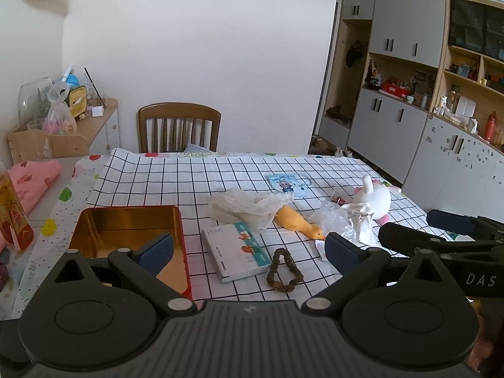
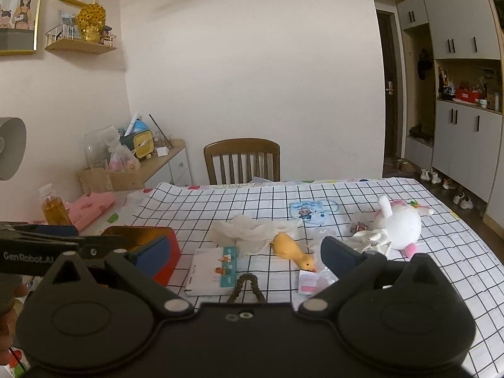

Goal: Organize soft objects

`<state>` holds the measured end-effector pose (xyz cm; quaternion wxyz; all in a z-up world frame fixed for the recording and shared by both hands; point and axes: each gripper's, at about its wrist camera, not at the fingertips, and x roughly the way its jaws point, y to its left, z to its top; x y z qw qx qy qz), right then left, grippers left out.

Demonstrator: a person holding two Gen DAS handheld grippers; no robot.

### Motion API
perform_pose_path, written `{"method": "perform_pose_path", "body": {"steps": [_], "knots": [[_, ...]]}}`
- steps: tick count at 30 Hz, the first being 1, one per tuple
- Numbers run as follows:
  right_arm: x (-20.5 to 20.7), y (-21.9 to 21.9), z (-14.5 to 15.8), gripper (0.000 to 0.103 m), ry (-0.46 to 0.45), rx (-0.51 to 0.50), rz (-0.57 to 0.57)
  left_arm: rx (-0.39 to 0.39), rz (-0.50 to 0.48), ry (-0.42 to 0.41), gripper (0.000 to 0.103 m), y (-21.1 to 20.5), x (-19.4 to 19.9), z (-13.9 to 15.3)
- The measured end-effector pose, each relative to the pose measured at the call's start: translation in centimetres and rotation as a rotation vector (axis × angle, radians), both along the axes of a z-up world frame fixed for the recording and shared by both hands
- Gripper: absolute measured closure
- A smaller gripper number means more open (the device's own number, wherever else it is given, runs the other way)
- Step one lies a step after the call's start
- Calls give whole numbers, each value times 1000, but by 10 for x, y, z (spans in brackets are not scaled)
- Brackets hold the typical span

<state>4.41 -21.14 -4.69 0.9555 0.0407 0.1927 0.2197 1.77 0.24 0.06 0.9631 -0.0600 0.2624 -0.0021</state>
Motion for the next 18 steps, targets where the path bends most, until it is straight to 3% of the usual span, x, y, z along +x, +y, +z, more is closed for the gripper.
{"method": "perform_pose_path", "body": {"steps": [18], "knots": [[12,-5,0,2,-5,-6,-6,-13,-16,4,0,-3,17,-2]]}}
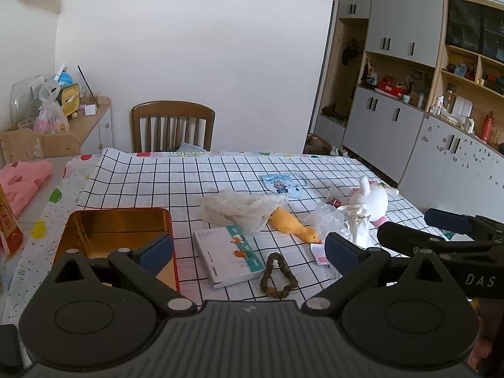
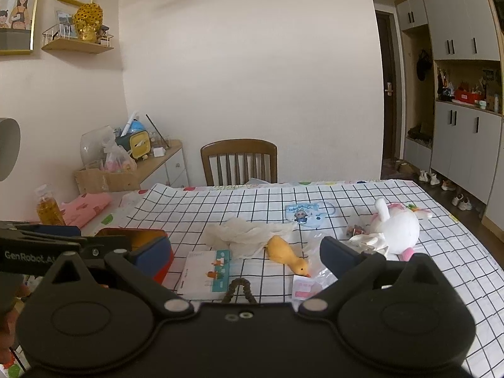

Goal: Organize soft objects

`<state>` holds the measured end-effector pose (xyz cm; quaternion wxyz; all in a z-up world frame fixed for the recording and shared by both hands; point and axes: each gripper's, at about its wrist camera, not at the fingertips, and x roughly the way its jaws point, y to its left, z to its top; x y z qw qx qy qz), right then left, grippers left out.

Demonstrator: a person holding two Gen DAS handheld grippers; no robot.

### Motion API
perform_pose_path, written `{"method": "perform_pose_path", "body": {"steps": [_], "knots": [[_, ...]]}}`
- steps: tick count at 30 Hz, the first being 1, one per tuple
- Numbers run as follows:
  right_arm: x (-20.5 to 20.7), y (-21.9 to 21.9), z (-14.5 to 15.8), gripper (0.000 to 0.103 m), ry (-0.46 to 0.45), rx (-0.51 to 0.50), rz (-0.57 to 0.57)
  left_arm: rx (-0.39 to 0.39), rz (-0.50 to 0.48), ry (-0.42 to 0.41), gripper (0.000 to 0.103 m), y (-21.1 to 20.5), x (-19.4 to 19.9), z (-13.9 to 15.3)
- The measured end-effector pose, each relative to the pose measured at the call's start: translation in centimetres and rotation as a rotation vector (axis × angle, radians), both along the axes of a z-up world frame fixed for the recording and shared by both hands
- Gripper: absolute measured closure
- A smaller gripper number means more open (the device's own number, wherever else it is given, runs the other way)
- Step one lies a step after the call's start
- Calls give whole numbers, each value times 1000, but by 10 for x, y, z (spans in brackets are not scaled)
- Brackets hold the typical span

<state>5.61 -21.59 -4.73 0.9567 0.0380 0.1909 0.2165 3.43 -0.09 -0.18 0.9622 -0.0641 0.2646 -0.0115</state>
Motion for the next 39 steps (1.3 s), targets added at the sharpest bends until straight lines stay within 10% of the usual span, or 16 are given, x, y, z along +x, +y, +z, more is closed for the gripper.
{"method": "perform_pose_path", "body": {"steps": [22,39], "knots": [[19,-11,-3,6,21,23,35,-7,-6,11,0,-9,13,-4],[54,-41,-46,11,189,-41,71,-15,-28,189,0,-39,62,-46]]}}
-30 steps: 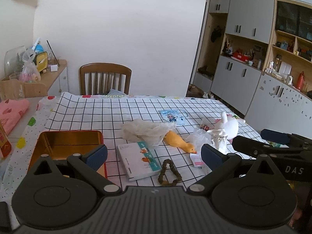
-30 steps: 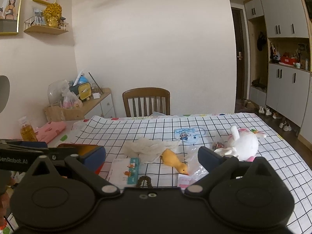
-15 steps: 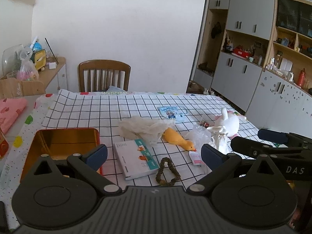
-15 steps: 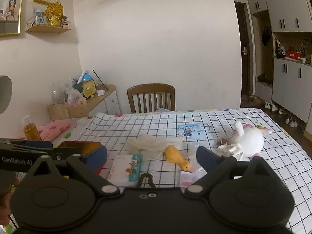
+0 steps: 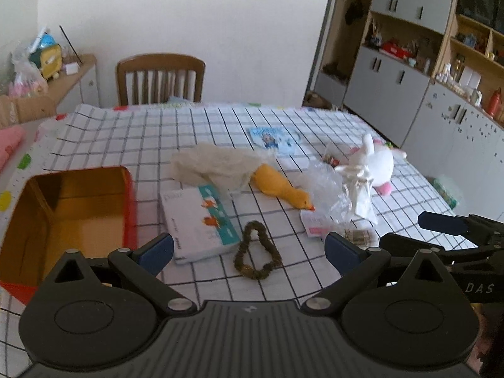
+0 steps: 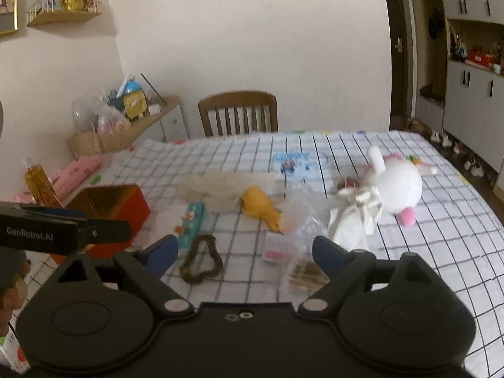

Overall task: Organize soft objects
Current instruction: 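Lower the left tool onto the brown hair tie while the right tool reaches the cotton swab bag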

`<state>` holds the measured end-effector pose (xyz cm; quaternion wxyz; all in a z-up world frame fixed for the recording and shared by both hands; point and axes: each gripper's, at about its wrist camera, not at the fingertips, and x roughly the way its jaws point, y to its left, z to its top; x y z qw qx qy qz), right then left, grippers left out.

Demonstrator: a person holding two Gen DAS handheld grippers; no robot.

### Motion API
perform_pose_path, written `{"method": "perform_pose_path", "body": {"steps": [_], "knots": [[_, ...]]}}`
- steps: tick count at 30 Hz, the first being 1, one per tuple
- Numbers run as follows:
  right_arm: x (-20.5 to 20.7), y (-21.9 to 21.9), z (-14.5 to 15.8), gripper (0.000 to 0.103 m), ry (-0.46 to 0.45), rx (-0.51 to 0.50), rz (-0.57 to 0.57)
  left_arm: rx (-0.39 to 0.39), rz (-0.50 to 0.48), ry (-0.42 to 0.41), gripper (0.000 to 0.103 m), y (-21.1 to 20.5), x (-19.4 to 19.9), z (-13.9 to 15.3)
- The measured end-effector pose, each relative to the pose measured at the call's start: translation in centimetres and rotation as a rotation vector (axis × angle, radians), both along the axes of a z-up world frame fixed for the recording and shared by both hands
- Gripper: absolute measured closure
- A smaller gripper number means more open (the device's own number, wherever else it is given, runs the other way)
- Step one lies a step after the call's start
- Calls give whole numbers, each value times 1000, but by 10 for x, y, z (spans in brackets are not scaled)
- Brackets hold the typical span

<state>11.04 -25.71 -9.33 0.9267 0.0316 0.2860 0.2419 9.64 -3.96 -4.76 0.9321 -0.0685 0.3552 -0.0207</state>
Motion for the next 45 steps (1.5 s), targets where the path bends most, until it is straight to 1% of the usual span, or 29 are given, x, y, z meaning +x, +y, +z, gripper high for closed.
{"method": "perform_pose_path", "body": {"steps": [3,7,13,15,17,22,27,30,32,34,37,38,42,44,45], "knots": [[8,-7,-10,11,27,-24,22,-1,-5,34,0,-8,12,-10],[20,-11,-23,11,46,-81,63,-29,-1,86,0,-16,31,-24],[51,-19,-43,12,76,-155,114,-24,14,168,0,-28,57,-51],[61,-22,-50,12,92,-168,138,-11,26,194,0,-30,64,-61],[69,-24,-55,12,108,-182,185,9,44,209,0,-31,69,-68],[88,-21,-66,12,112,-243,281,26,72,232,0,-33,82,-82],[102,-20,-79,12,138,-276,331,44,88,255,1,-36,90,-94],[109,-21,-83,13,148,-278,344,55,92,260,2,-37,92,-98],[112,-22,-86,13,151,-280,343,59,95,264,6,-38,93,-100],[114,-22,-88,13,151,-284,346,61,97,272,13,-38,94,-102],[115,-21,-90,14,144,-295,349,79,101,269,19,-39,94,-103],[114,-20,-90,17,139,-302,348,85,98,267,20,-39,95,-102],[113,-17,-90,27,119,-328,334,127,85,259,34,-43,94,-102],[112,-17,-89,32,116,-328,325,132,79,255,39,-43,94,-101],[111,-17,-89,36,115,-334,318,132,76,253,44,-43,94,-101]]}}
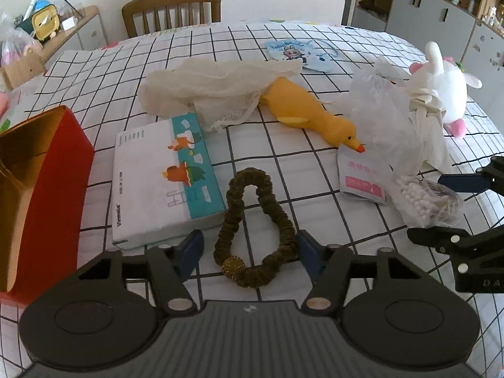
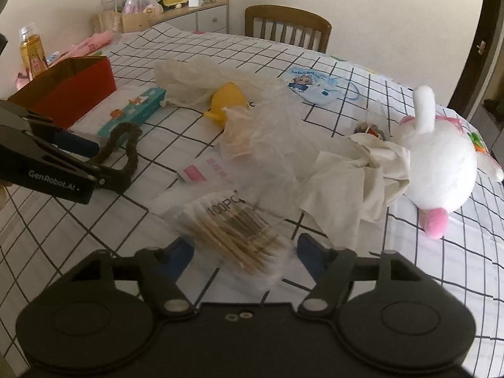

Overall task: Organize soft objects
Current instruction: 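Lower the left tool onto the brown hair tie while the right tool reaches the cotton swab bag, then close the left gripper on the hair tie while the right gripper grasps the swab bag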

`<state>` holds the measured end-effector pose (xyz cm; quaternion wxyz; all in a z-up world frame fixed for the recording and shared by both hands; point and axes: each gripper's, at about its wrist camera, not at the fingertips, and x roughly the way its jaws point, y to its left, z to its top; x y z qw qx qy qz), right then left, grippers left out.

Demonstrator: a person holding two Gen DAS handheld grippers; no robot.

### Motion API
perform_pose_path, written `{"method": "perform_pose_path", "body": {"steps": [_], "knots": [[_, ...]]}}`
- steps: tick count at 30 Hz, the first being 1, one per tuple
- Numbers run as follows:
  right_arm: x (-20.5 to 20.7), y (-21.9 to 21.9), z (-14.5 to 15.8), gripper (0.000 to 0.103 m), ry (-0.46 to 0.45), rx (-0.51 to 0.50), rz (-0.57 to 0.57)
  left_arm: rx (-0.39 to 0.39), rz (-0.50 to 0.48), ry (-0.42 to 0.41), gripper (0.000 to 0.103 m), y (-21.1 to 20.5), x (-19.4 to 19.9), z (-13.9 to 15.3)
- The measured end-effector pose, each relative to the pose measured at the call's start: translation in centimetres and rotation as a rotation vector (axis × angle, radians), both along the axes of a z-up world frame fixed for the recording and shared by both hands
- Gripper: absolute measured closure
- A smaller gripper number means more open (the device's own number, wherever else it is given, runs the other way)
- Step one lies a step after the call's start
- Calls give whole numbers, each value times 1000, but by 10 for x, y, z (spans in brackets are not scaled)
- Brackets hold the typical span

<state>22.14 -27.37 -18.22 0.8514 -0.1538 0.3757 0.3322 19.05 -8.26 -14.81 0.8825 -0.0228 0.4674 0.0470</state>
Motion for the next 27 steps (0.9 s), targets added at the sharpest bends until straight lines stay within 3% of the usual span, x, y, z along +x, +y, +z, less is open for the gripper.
{"method": "perform_pose_path", "body": {"steps": [3,10,18,27], "knots": [[-3,0,2,45,-4,-2,-15,2,-15,-10,57,-1,-1,1],[-16,-3,9,54,5,13,-56,-44,-42,-25,81,2,-5,2],[-34,-4,21,65,49,80,-83,-85,-54,-47,85,8,-14,8],[-48,10,43,69,58,151,-86,-125,-38,-88,85,25,-28,25]]}}
